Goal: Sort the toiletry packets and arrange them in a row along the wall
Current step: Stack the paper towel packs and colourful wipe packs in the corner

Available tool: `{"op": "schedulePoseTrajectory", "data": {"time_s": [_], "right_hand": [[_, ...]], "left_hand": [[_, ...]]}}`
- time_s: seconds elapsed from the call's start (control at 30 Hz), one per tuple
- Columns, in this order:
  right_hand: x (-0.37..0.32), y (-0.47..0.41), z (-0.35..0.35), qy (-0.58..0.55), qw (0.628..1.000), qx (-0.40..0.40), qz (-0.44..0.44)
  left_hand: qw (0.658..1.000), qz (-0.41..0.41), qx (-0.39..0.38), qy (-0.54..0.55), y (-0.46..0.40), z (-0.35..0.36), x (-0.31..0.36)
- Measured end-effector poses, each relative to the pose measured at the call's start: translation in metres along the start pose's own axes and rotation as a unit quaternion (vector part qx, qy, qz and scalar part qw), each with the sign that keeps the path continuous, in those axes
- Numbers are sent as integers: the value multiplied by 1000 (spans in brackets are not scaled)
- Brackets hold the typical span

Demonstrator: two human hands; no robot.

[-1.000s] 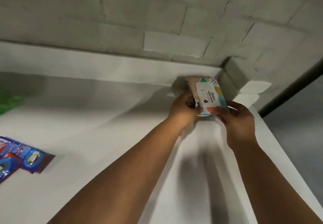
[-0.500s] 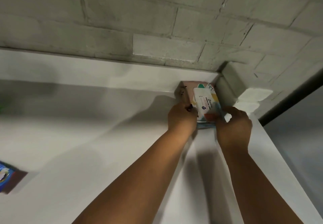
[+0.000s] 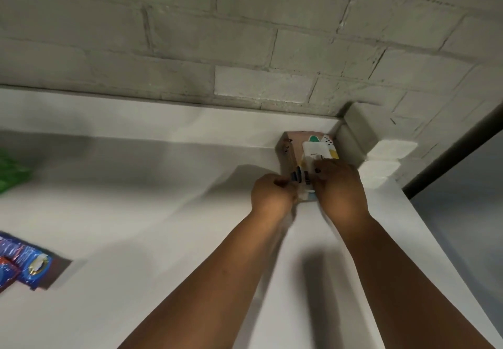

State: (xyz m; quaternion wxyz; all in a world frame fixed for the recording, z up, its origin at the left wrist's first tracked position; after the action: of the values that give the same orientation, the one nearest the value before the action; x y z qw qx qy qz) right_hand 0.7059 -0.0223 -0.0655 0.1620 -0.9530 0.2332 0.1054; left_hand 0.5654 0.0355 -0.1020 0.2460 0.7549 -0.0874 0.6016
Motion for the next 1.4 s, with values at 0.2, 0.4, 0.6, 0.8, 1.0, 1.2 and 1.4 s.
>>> {"op": "schedulePoseTrajectory", "data": {"time_s": [0.2, 0.4, 0.6, 0.8, 1.0, 1.2, 1.4], "right_hand": [[-41, 11, -27, -44, 998, 43, 16], [-118, 12, -12, -62, 997, -12, -48], [-227, 28, 8, -130, 983, -65, -110], [-342, 54, 41, -191, 961, -130, -151], [-440, 71, 68, -203, 949, -165, -177], [-517, 78, 90, -212, 941, -187, -184], [-585, 83, 96, -248, 928, -186, -205]], "left_hand": [[1000, 2, 21, 2, 18, -38, 12], [993, 29, 112, 2, 34, -112, 18], [975, 33, 219, 18, 68, -231, 7], [958, 32, 284, -19, 101, -350, -12], [948, 15, 311, -70, 125, -451, -24], [939, 34, 323, -112, 137, -532, -28], [903, 57, 369, -213, 151, -616, -43]]}}
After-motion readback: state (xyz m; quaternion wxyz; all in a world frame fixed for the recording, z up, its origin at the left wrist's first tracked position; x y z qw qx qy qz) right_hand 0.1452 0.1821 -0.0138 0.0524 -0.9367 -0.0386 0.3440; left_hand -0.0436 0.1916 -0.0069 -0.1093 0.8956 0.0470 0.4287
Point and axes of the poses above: each hand's wrist, its own y-axis away from the middle knuckle, its own z-axis out of the palm, x = y × z, the point moved 7 cm from there along -y, towards the middle knuckle, and after that the axes turned 3 degrees about -y, right-handed, at the moved point
